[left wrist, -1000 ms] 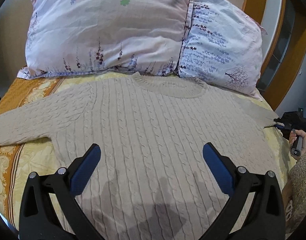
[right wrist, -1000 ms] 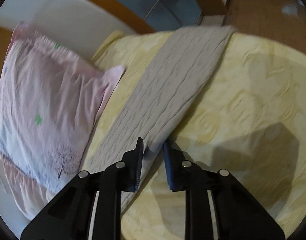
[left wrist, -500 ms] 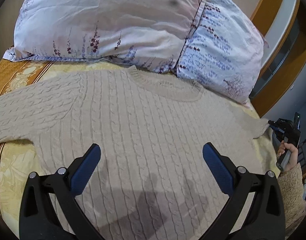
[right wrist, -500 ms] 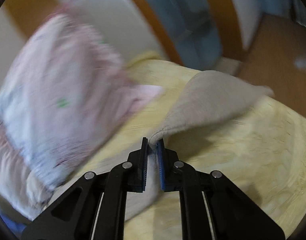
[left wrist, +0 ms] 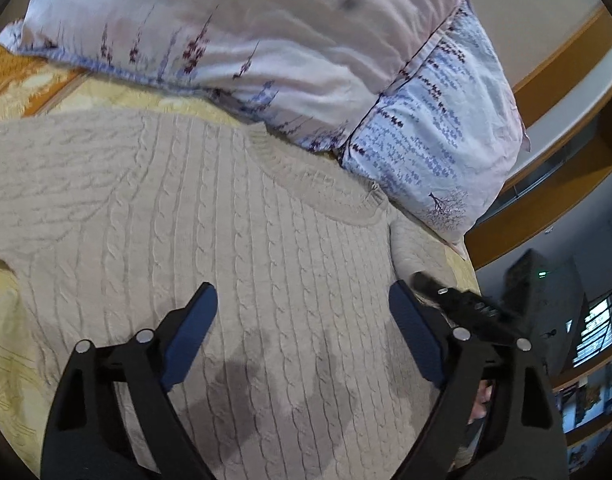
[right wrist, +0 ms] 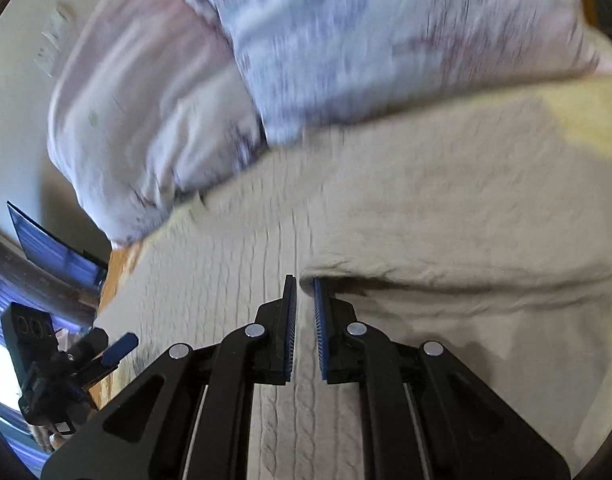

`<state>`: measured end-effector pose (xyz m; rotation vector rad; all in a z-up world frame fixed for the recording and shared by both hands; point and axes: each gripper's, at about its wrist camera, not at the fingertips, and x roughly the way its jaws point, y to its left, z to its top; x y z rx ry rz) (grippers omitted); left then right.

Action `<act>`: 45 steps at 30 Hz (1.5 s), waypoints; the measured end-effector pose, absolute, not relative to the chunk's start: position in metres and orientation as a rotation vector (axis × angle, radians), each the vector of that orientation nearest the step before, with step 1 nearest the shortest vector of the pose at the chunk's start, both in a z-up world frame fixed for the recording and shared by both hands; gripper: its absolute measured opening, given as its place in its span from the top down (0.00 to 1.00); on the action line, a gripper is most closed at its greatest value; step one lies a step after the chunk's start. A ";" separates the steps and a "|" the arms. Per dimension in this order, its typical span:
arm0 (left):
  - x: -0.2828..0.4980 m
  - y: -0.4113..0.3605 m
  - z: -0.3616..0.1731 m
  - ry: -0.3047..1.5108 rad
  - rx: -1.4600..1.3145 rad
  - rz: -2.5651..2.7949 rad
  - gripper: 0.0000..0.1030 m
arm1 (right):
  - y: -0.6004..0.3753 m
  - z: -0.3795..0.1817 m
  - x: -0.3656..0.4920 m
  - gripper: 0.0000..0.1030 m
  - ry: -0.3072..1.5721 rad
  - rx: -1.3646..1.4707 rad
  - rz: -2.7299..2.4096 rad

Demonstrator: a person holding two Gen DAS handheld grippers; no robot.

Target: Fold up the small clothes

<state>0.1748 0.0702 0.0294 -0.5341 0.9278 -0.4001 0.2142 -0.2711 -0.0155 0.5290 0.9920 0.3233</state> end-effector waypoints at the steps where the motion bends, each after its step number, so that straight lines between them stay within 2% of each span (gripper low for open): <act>1: 0.175 0.070 0.028 0.933 -0.540 -0.402 0.17 | -0.271 -0.018 0.212 0.90 1.003 0.544 0.326; 3: 0.176 0.071 0.026 0.937 -0.537 -0.405 0.17 | -0.280 -0.019 0.212 0.85 1.009 0.603 0.331; 4: 0.176 0.070 0.026 0.936 -0.534 -0.406 0.17 | -0.286 -0.018 0.211 0.71 1.005 0.628 0.323; 6: 0.177 0.069 0.025 0.936 -0.530 -0.408 0.17 | -0.303 -0.012 0.201 0.53 0.972 0.684 0.275; 15: 0.178 0.069 0.023 0.939 -0.518 -0.415 0.17 | -0.373 -0.015 0.197 0.54 0.900 0.920 0.074; 17: 0.177 0.072 0.023 0.936 -0.521 -0.410 0.17 | -0.377 -0.011 0.195 0.60 0.883 0.904 0.014; 19: 0.177 0.077 0.023 0.932 -0.530 -0.406 0.17 | -0.380 -0.005 0.197 0.81 0.875 0.845 -0.038; 20: 0.176 0.080 0.024 0.929 -0.535 -0.403 0.17 | -0.376 0.003 0.198 0.85 0.862 0.775 -0.075; 22: 0.176 0.086 0.025 0.919 -0.552 -0.402 0.20 | -0.364 0.020 0.202 0.89 0.819 0.655 -0.096; 27: 0.175 0.101 0.029 0.892 -0.625 -0.404 0.22 | -0.289 0.073 0.214 0.90 0.719 0.458 0.126; 29: 0.176 0.105 0.028 0.889 -0.665 -0.407 0.22 | -0.244 0.083 0.223 0.89 0.749 0.411 0.310; 30: 0.177 0.107 0.027 0.893 -0.683 -0.409 0.22 | -0.222 0.083 0.226 0.85 0.782 0.385 0.402; 31: 0.178 0.108 0.025 0.899 -0.700 -0.411 0.22 | -0.201 0.082 0.229 0.68 0.825 0.364 0.485; 33: 0.181 0.109 0.020 0.922 -0.742 -0.417 0.22 | -0.169 0.074 0.231 0.44 0.907 0.339 0.592; 36: 0.183 0.108 0.014 0.949 -0.770 -0.418 0.24 | -0.186 0.067 0.222 0.43 0.909 0.390 0.568; 41: 0.194 0.107 0.006 0.986 -0.814 -0.402 0.32 | -0.282 0.047 0.210 0.44 0.953 0.647 0.348; 45: 0.210 0.105 -0.002 1.019 -0.884 -0.387 0.45 | -0.351 0.015 0.185 0.53 0.981 0.863 0.173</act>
